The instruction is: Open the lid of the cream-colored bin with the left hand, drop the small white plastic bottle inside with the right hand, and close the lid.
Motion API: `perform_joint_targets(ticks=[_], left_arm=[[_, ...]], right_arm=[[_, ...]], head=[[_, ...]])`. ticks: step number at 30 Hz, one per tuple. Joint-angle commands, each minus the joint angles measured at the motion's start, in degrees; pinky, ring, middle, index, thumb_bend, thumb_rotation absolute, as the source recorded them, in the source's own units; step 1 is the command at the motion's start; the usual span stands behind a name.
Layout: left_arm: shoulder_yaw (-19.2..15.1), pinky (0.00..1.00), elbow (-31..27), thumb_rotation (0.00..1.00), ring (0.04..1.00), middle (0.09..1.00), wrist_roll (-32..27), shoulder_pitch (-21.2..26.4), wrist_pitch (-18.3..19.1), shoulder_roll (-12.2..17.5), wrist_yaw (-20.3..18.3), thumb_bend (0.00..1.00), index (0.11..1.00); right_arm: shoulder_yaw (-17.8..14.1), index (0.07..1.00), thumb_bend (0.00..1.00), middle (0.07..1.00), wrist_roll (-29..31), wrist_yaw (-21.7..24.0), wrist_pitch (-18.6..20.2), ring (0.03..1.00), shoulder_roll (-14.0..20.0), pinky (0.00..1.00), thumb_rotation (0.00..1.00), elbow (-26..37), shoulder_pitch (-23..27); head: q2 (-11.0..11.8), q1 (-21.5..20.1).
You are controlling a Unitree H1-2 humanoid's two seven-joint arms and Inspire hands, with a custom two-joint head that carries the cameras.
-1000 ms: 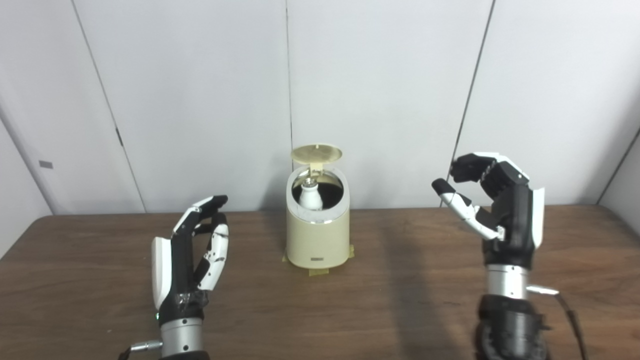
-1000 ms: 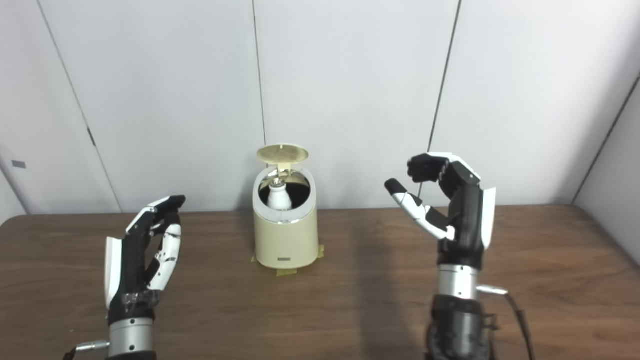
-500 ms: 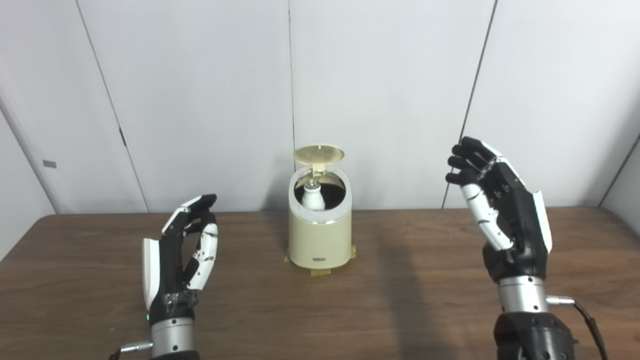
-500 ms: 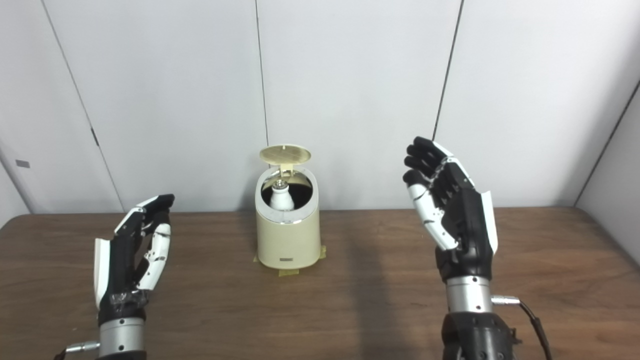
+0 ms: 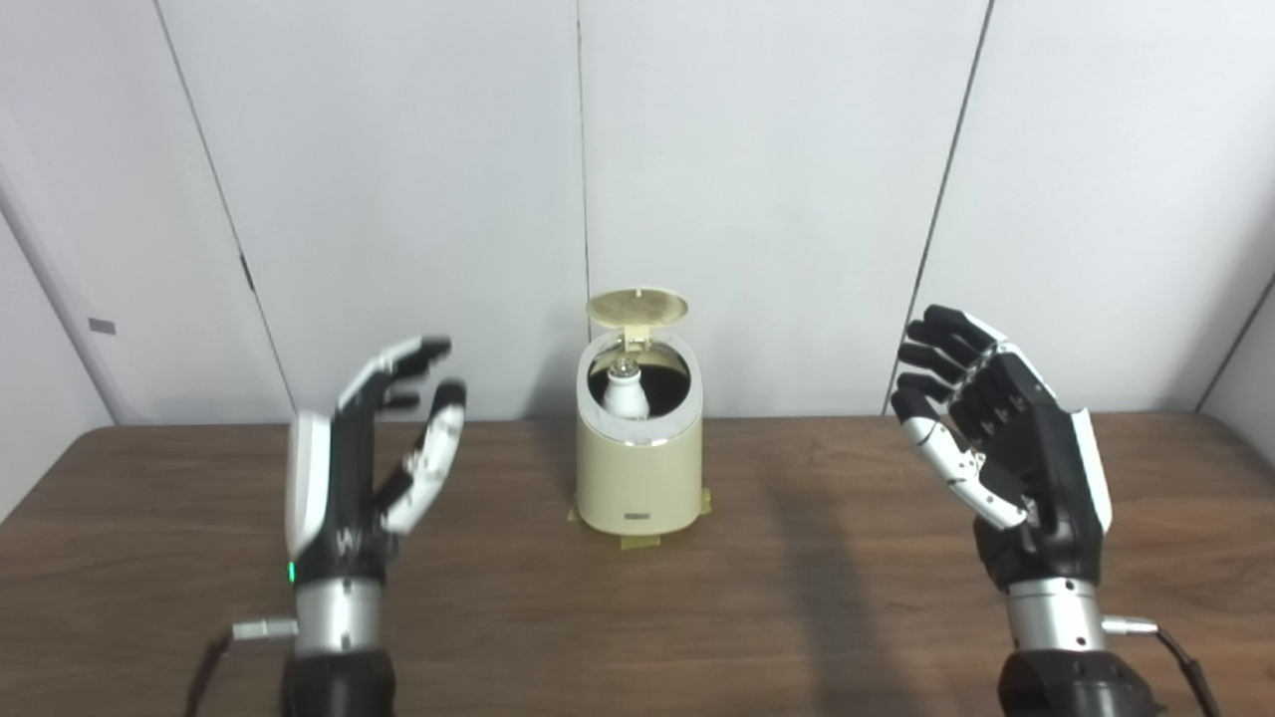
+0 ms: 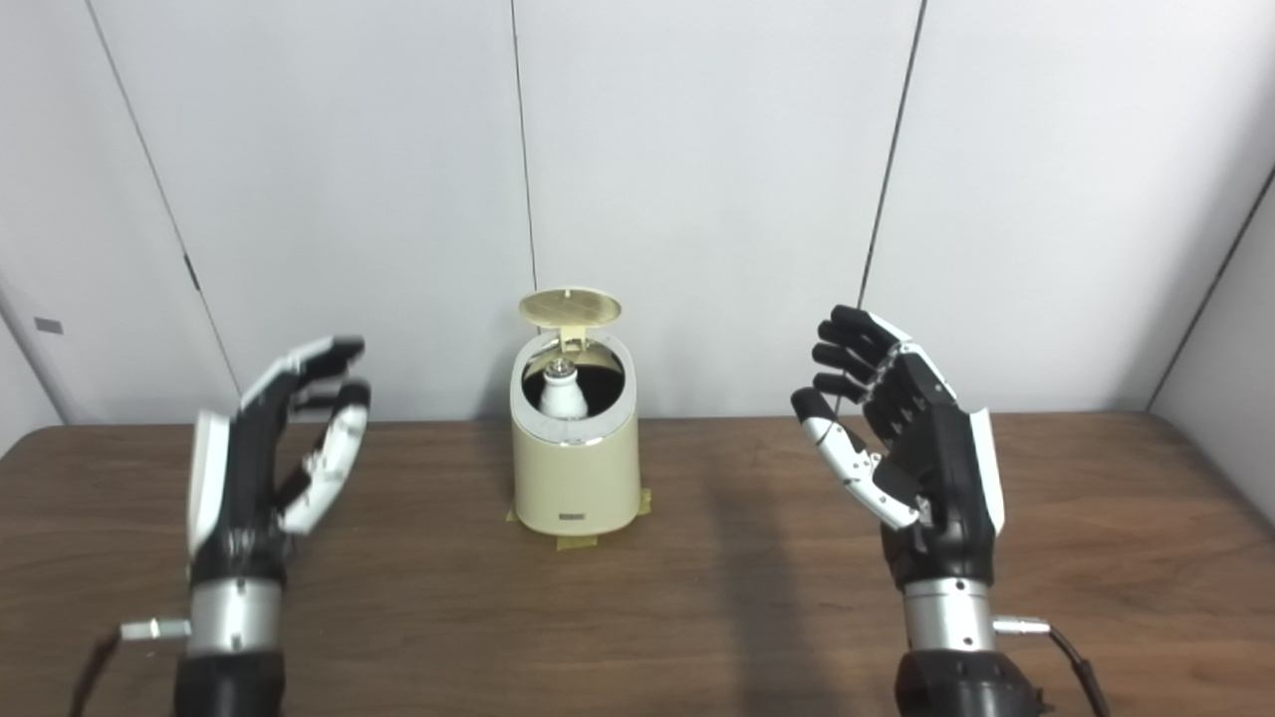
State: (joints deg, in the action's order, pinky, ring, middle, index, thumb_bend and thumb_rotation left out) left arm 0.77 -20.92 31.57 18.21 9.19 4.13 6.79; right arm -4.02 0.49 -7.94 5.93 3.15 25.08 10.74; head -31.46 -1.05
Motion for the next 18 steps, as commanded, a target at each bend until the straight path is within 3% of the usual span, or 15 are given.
perform_joint_targets(ticks=[1, 3, 8, 14, 18], left_arm=[[1.01, 0.74, -1.48, 0.94, 0.795, 0.789, 3.3, 7.44, 2.02, 1.86, -2.57, 0.79, 0.764], [2.28, 0.76, -1.52, 0.99, 0.804, 0.797, 5.65, 12.68, 5.64, 3.15, -6.18, 0.87, 0.767], [6.03, 0.85, 0.07, 1.0, 0.889, 0.855, 11.33, 21.83, 11.92, 5.97, -13.75, 0.86, 0.818], [10.39, 0.98, 3.81, 1.0, 0.922, 0.878, 16.13, 29.26, 13.66, 7.25, -18.94, 0.95, 0.862], [13.89, 1.0, 6.04, 1.0, 0.91, 0.86, 19.72, 32.69, 15.31, 6.61, -22.87, 0.98, 0.844]], right_arm=[[-0.46, 0.724, 0.2, 0.736, 0.02, 0.41, -2.73, 0.715, -0.14, 0.65, 0.2, 0.66, 1.41], [-0.47, 0.727, 0.2, 0.735, -0.1, 0.48, -2.79, 0.713, -0.33, 0.64, 0.22, 0.65, 1.45], [-0.38, 0.739, 0.19, 0.741, -0.32, 0.64, -3.02, 0.719, -0.8, 0.64, 0.27, 0.73, 1.57], [-0.26, 0.75, 0.19, 0.753, -0.96, 0.5, -2.41, 0.733, -1.25, 0.65, 0.27, 1.04, 1.63], [-0.64, 0.762, 0.2, 0.766, -1.0, 0.43, -1.62, 0.747, -1.41, 0.67, 0.25, 1.1, 1.7]], head=[[-0.03, -0.08], [-0.13, 0.19], [-0.22, 0.26], [-0.25, -0.24], [-0.39, -0.07]])
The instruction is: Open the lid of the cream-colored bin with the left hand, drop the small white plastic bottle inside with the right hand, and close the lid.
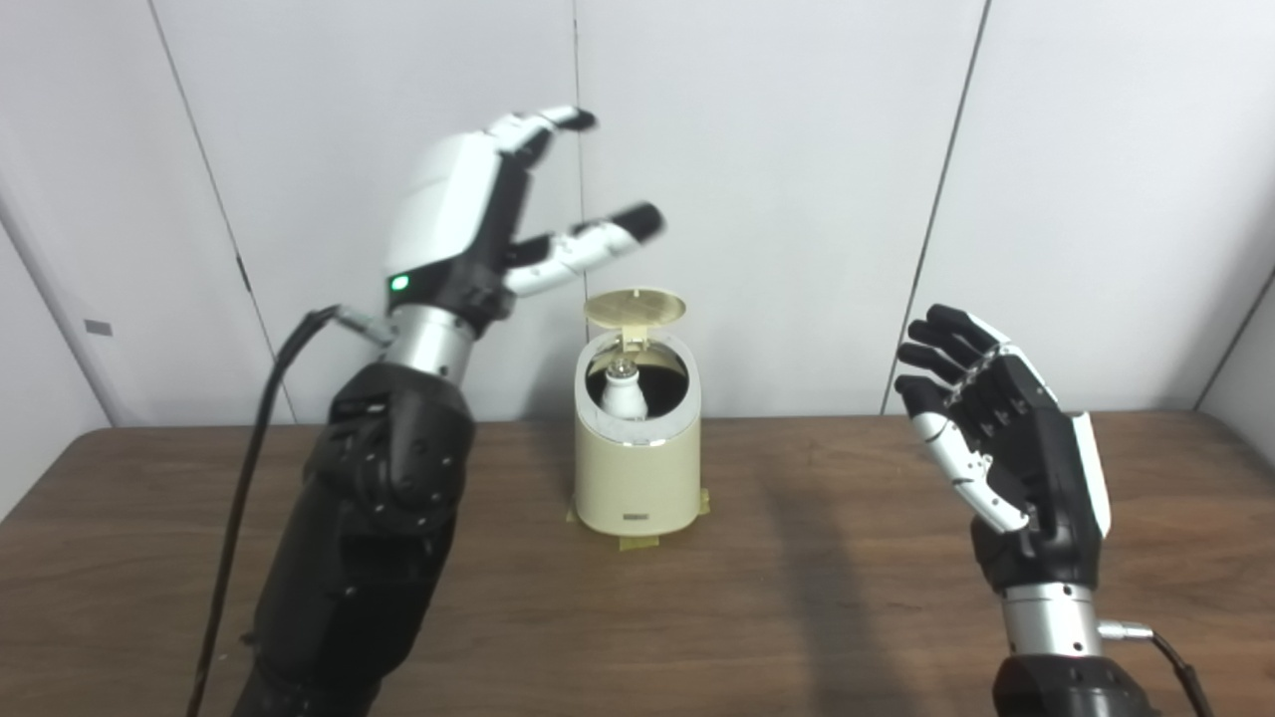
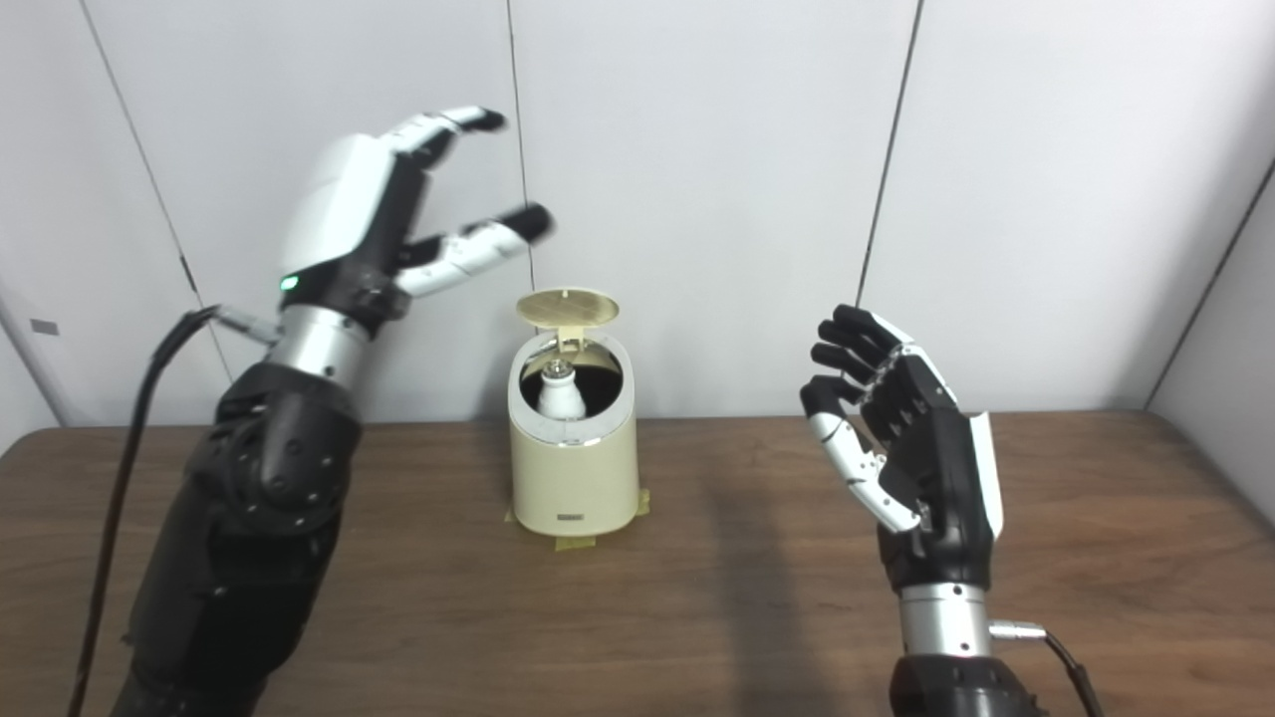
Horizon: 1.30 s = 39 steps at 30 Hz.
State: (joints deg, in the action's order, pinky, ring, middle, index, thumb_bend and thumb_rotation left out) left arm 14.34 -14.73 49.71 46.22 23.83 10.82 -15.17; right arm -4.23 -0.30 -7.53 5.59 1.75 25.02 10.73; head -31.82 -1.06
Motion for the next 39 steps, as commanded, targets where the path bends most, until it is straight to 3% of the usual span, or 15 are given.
perform_joint_targets(ticks=[1, 5, 8, 12, 15, 21, 26, 39], left_arm=[[0.84, 1.0, 0.4, 1.0, 0.915, 0.863, 2.07, 5.26, 1.07, -0.36, -1.75, 0.99, 0.841], [3.81, 1.0, 3.2, 1.0, 0.931, 0.867, 5.0, 6.69, 1.99, -0.99, -5.36, 1.0, 0.831], [5.23, 1.0, 6.32, 1.0, 0.926, 0.851, 6.08, 7.24, 1.68, -1.49, -5.61, 0.99, 0.819], [6.19, 1.0, 9.11, 1.0, 0.943, 0.844, 7.36, 7.72, 2.24, -1.92, -6.34, 0.98, 0.811], [6.08, 1.0, 11.1, 1.0, 0.932, 0.84, 8.44, 7.55, 2.77, -1.97, -6.99, 0.98, 0.808], [5.72, 1.0, 15.28, 1.0, 0.95, 0.843, 10.35, 7.23, 3.0, -1.42, -8.4, 0.97, 0.815], [4.67, 1.0, 15.93, 1.0, 0.958, 0.851, 11.28, 6.46, 3.04, -1.96, -9.72, 0.98, 0.813], [4.11, 1.0, 16.42, 1.0, 0.956, 0.93, 12.44, 5.55, 2.99, -1.84, -10.02, 0.98, 0.83]], right_arm=[[-0.48, 0.762, 0.21, 0.766, -0.26, 0.06, -1.24, 0.747, -0.06, 0.67, 0.26, 1.13, 1.72], [-0.45, 0.759, 0.22, 0.762, -1.15, 0.02, -0.86, 0.75, -0.24, 0.68, 0.23, 0.97, 1.94], [-0.57, 0.754, 0.25, 0.758, -0.73, 0.21, -1.0, 0.747, -0.33, 0.68, 0.2, 0.45, 1.97], [-0.76, 0.746, 0.27, 0.756, -0.12, 0.25, -1.31, 0.741, -0.49, 0.68, 0.25, -0.3, 1.88], [-0.89, 0.748, 0.26, 0.758, 0.28, 0.26, -1.46, 0.741, -0.61, 0.68, 0.28, -0.82, 1.83], [-1.18, 0.764, 0.25, 0.758, 0.73, 0.3, -0.53, 0.744, -0.42, 0.69, 0.18, -1.37, 1.58], [-1.29, 0.77, 0.26, 0.761, 0.81, 0.11, -0.27, 0.748, -0.68, 0.69, 0.28, -1.24, 1.54], [-0.99, 0.778, 0.25, 0.77, 0.66, 0.39, 0.16, 0.754, -0.78, 0.69, 0.24, -1.02, 1.46]], head=[[-0.04, -0.13], [0.03, -0.47], [0.1, -0.46], [0.14, -0.41], [0.41, -0.68], [0.24, -0.7], [0.47, -0.65], [0.54, -0.98]])
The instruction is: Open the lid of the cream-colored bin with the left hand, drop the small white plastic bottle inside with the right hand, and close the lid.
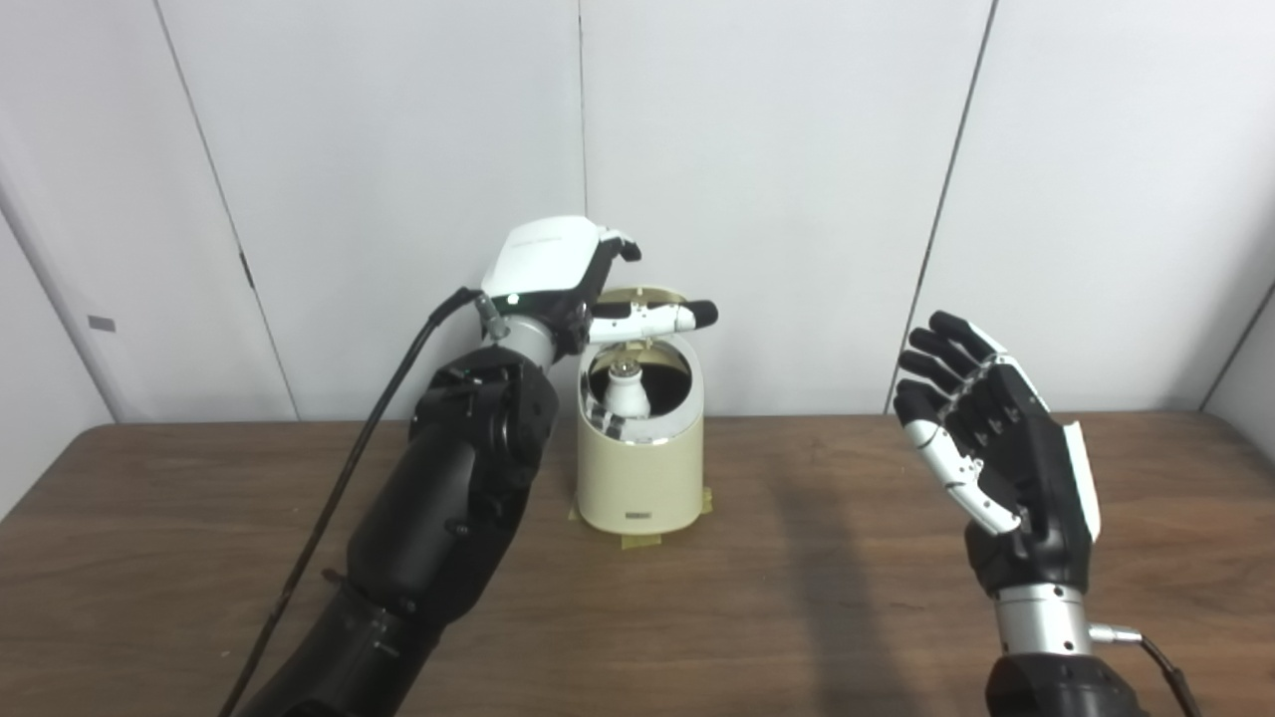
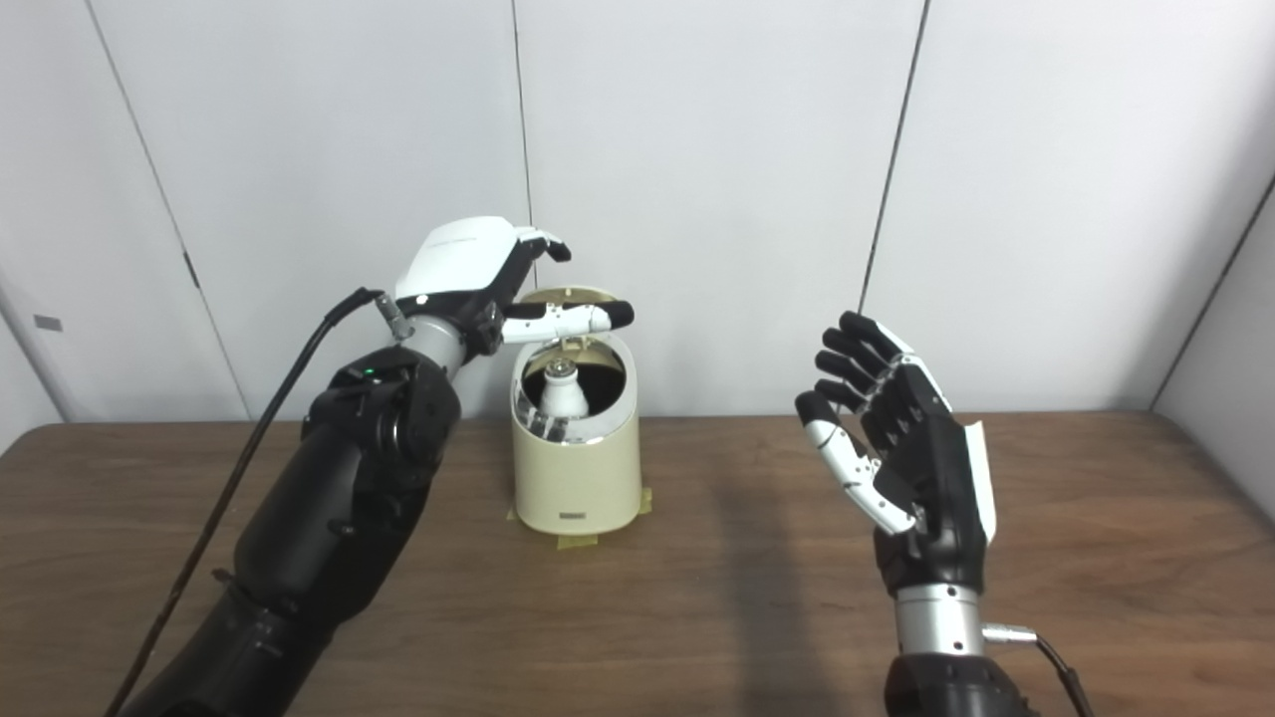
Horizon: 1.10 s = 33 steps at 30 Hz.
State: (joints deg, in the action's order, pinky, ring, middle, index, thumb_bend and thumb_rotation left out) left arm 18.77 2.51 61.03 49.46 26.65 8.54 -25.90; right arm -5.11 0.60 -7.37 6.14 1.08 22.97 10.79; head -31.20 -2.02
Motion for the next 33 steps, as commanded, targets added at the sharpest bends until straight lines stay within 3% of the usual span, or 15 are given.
perform_joint_targets(ticks=[1, 6, 11, 19, 22, 27, 33], left_arm=[[-0.01, 1.0, -0.84, 1.0, 0.959, 0.928, 1.38, 2.29, 0.17, 0.61, 0.52, 0.98, 0.828], [1.04, 1.0, -1.36, 1.0, 0.95, 0.912, 1.39, 2.01, -0.31, 1.28, 1.07, 1.0, 0.816], [1.47, 1.0, -2.2, 1.0, 0.904, 0.881, 1.03, 1.18, -2.74, 1.8, 4.42, 1.0, 0.808], [1.25, 1.0, -2.73, 1.0, 0.86, 0.77, -3.01, -1.73, -8.82, 2.14, 9.95, 1.0, 0.719], [2.65, 1.0, -4.15, 1.0, 0.867, 0.804, -1.95, -2.48, -9.29, 2.78, 8.11, 1.0, 0.725], [5.06, 1.0, -5.6, 1.0, 0.89, 0.756, -0.01, -3.57, -10.06, 3.98, 5.74, 1.0, 0.73], [8.46, 1.0, -6.9, 1.0, 0.879, 0.762, 2.93, -4.43, -11.3, 5.61, -0.84, 1.0, 0.747]], right_arm=[[-0.1, 0.777, 0.24, 0.769, -0.26, 0.29, -0.5, 0.753, -0.02, 0.69, 0.23, 0.95, 1.36], [-0.2, 0.776, 0.26, 0.767, -0.2, 0.19, -0.52, 0.756, -0.11, 0.7, 0.23, 0.9, 1.27], [0.14, 0.773, 0.26, 0.769, -0.46, 0.15, -0.45, 0.757, -0.42, 0.7, 0.25, 1.09, 1.34], [0.22, 0.773, 0.28, 0.771, -0.38, 0.37, -1.13, 0.761, -0.34, 0.71, 0.24, 0.45, 1.41], [0.18, 0.774, 0.29, 0.769, -0.55, 0.18, -0.81, 0.758, -0.45, 0.7, 0.26, 0.52, 1.49], [0.26, 0.773, 0.28, 0.765, -0.55, 0.39, -0.48, 0.756, -0.24, 0.7, 0.29, 0.79, 1.52], [0.28, 0.773, 0.29, 0.765, -0.5, 0.21, 0.23, 0.757, -0.57, 0.71, 0.3, 1.42, 1.56]], head=[[-0.08, -0.05], [-0.31, -0.14], [-0.21, -0.21], [-0.39, -0.45], [-0.5, -0.54], [-0.52, -0.55], [-0.7, -0.88]])
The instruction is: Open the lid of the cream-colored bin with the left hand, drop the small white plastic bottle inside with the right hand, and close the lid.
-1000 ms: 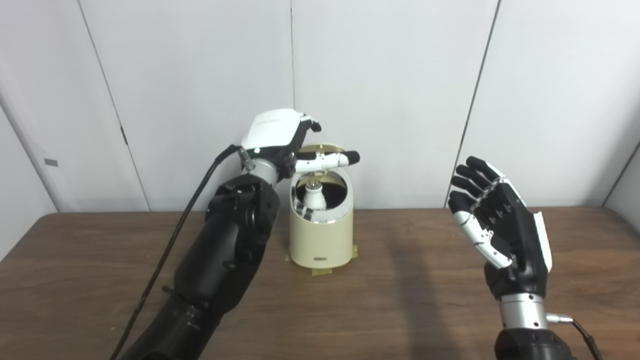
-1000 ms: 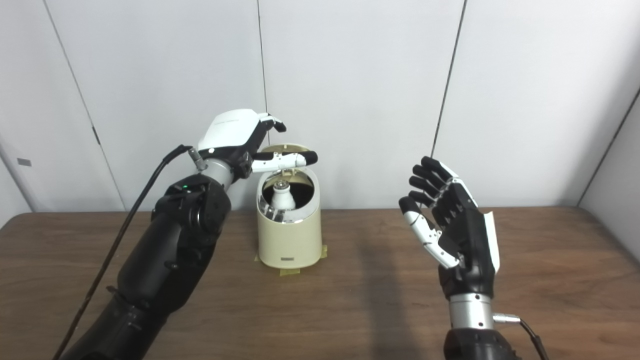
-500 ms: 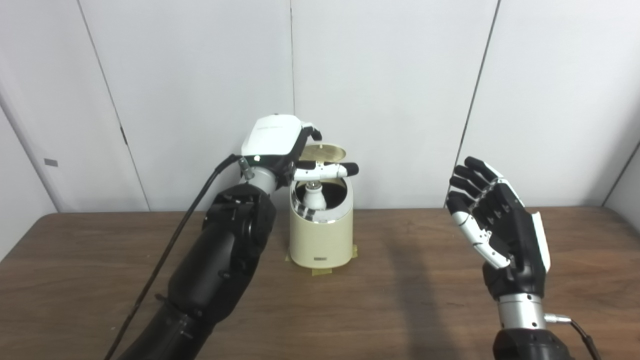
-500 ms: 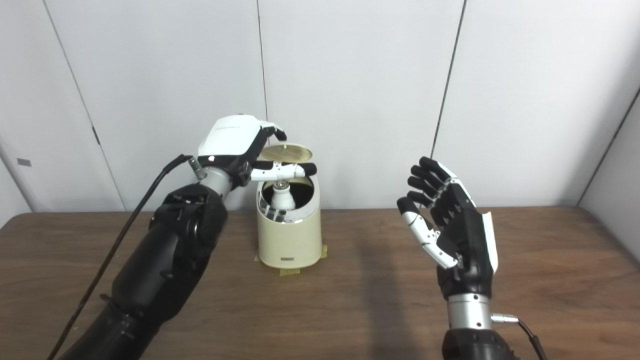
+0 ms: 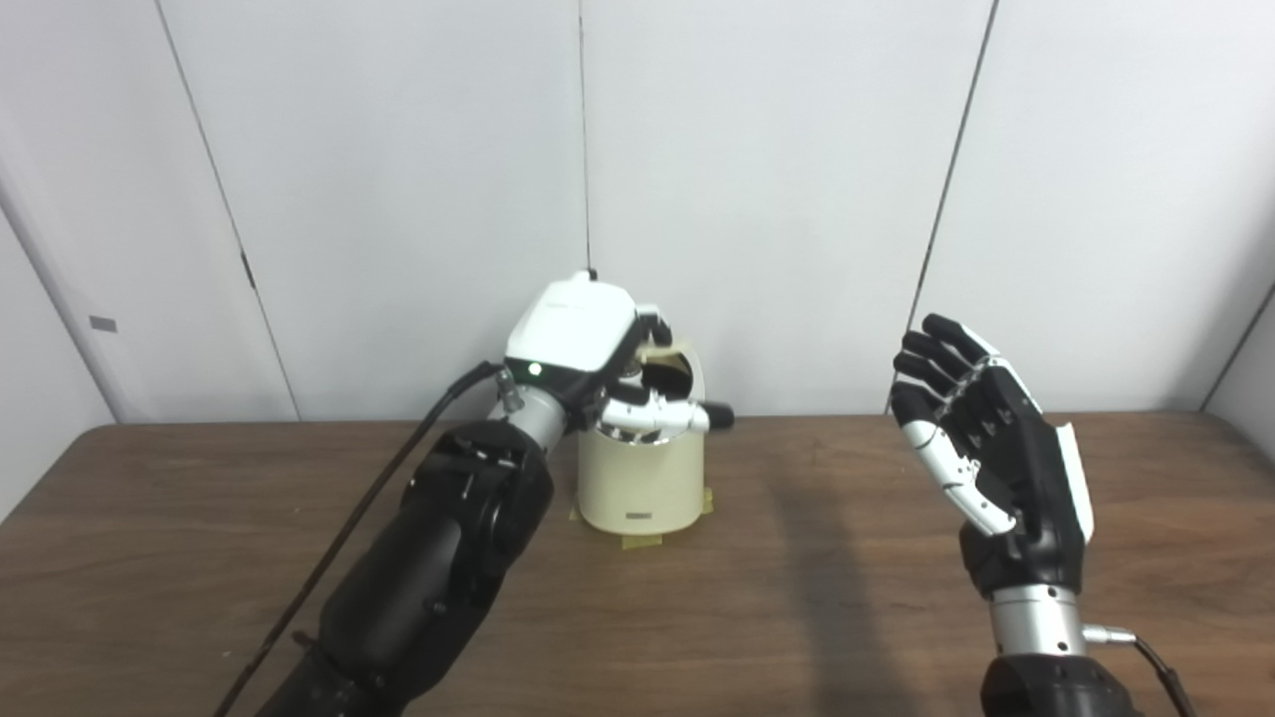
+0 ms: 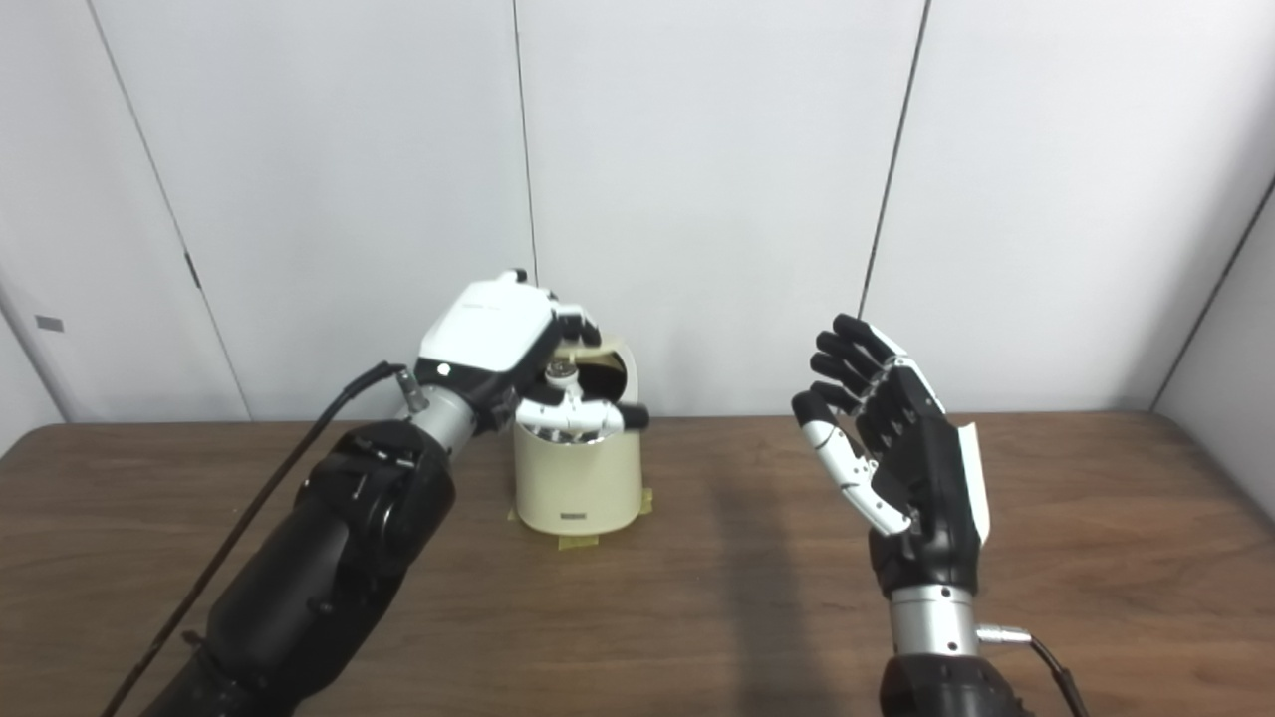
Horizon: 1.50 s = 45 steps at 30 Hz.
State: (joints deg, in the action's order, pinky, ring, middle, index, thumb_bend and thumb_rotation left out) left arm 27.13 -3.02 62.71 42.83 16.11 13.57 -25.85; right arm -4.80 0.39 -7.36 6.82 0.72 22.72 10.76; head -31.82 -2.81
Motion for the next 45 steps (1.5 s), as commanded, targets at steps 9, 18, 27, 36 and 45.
perform_joint_targets(ticks=[9, 18, 27, 36, 45], left_arm=[[1.59, 1.0, -0.41, 1.0, 0.873, 0.775, 4.02, -0.56, -2.23, 0.69, -4.14, 1.0, 0.738], [1.14, 1.0, 2.28, 1.0, 0.89, 0.791, 3.87, -2.06, -2.19, 0.54, -2.85, 1.0, 0.746], [0.31, 1.0, 5.27, 1.0, 0.872, 0.757, 2.44, -3.21, -2.89, -0.16, 0.75, 1.0, 0.737], [-1.33, 1.0, 4.47, 1.0, 0.855, 0.78, -0.37, -4.06, -4.31, -0.67, 4.55, 1.0, 0.75], [-6.05, 1.0, 0.8, 0.95, 0.826, 0.85, -3.35, -7.52, -9.17, -4.5, 24.01, 0.74, 0.837]], right_arm=[[0.14, 0.775, 0.29, 0.771, -0.18, 0.38, 0.9, 0.761, -0.19, 0.72, 0.29, 2.5, 1.62], [0.06, 0.771, 0.28, 0.776, 0.01, 0.41, 1.57, 0.763, -0.06, 0.73, 0.3, 3.5, 1.8], [0.25, 0.778, 0.28, 0.783, -0.38, 0.91, 2.14, 0.769, 0.26, 0.72, 0.3, 4.45, 1.76], [0.19, 0.773, 0.28, 0.78, -0.61, 0.79, 1.82, 0.765, 0.12, 0.71, 0.28, 4.1, 1.9], [0.31, 0.787, 0.3, 0.781, -0.77, 0.64, 2.26, 0.763, -0.23, 0.72, 0.22, 3.8, 1.78]], head=[[-0.34, -0.47], [-0.46, -0.88], [-0.68, -1.16], [-0.59, -1.06], [-0.67, -1.2]])
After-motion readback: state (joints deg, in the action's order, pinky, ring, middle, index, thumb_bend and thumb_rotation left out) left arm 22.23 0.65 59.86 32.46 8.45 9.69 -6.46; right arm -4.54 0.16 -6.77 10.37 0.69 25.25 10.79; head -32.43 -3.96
